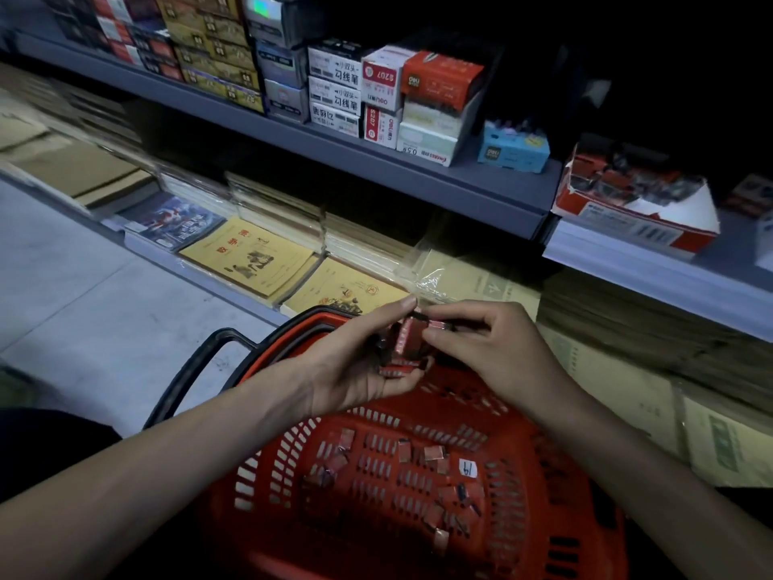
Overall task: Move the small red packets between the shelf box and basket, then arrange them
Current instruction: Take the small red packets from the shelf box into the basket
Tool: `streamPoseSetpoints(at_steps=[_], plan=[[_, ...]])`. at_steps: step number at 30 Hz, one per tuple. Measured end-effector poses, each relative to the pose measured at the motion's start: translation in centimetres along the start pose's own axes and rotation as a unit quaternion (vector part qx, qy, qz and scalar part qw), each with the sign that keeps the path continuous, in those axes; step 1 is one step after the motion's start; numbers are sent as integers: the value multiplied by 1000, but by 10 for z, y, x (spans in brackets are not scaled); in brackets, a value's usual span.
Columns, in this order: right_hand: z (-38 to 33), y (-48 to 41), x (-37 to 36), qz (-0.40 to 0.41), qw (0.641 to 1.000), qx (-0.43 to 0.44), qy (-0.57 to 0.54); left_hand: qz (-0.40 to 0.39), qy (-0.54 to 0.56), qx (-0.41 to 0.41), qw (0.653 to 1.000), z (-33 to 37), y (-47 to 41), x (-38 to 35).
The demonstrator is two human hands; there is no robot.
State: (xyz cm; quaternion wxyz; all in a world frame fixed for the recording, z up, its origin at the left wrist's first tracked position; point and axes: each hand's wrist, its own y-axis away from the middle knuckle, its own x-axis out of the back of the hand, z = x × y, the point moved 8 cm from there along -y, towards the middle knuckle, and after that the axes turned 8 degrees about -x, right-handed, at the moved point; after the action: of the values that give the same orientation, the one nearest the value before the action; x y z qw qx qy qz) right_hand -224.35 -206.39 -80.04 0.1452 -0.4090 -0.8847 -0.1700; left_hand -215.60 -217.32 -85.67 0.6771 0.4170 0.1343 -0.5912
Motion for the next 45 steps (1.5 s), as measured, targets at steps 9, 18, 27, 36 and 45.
streamPoseSetpoints(at_steps=[9,18,27,36,45], plan=[[-41,31,76,179,976,73,-102,-50,64,-12,997,37,-10,-68],[-70,51,189,344,929,137,-23,-43,78,-49,995,68,-35,-157],[-97,-34,212,298,864,160,373,-4,57,-98,994,104,-62,-195],[-121,-11,220,260,944,173,108,13,39,-95,995,100,-73,-204],[-122,-2,216,167,980,100,-31,5,24,-114,993,101,-69,-225]])
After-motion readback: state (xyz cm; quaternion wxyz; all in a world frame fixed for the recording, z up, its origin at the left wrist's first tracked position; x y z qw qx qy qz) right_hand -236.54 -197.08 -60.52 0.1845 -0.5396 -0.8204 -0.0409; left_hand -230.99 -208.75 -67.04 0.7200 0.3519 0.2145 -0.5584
